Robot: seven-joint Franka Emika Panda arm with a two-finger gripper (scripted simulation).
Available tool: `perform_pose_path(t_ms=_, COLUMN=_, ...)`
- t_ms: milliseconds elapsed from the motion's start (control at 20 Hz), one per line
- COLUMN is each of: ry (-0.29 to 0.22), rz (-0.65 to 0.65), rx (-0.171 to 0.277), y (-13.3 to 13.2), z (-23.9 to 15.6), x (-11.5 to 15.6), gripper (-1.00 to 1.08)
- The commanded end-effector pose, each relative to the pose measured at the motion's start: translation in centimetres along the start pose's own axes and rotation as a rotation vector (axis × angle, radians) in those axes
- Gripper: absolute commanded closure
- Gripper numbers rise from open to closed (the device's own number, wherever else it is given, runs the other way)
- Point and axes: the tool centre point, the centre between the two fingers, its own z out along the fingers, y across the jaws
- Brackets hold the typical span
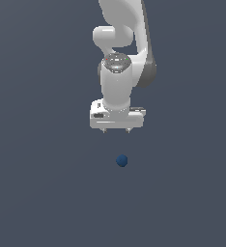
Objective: Pick up the object and move it to a goal position.
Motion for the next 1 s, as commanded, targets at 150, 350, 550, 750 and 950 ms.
perform_pose_path(t_ms=150, ry=-0.007, rz=-0.006, rx=0.004, y=-0.7, z=0.2, x=-0.2, gripper=-0.92)
perform_pose_path(t_ms=350, ry=-0.033, rz=-0.023, rx=0.018, y=-3.0, z=0.7, x=-0.9, gripper=-0.92)
perform_pose_path(t_ms=550, ry=-0.038, rz=-0.023, rx=0.021, y=-3.4, z=0.8, x=-1.1, gripper=-0.92)
perform_pose_path(t_ms=750, ry=-0.036, rz=-0.037, rx=0.019, y=-3.3, z=0.9, x=-0.8, gripper=-0.92)
perform_pose_path(t_ms=950, ry=-0.035, rz=-0.079, rx=0.016, y=-3.3, z=1.3, x=-0.3, gripper=-0.92)
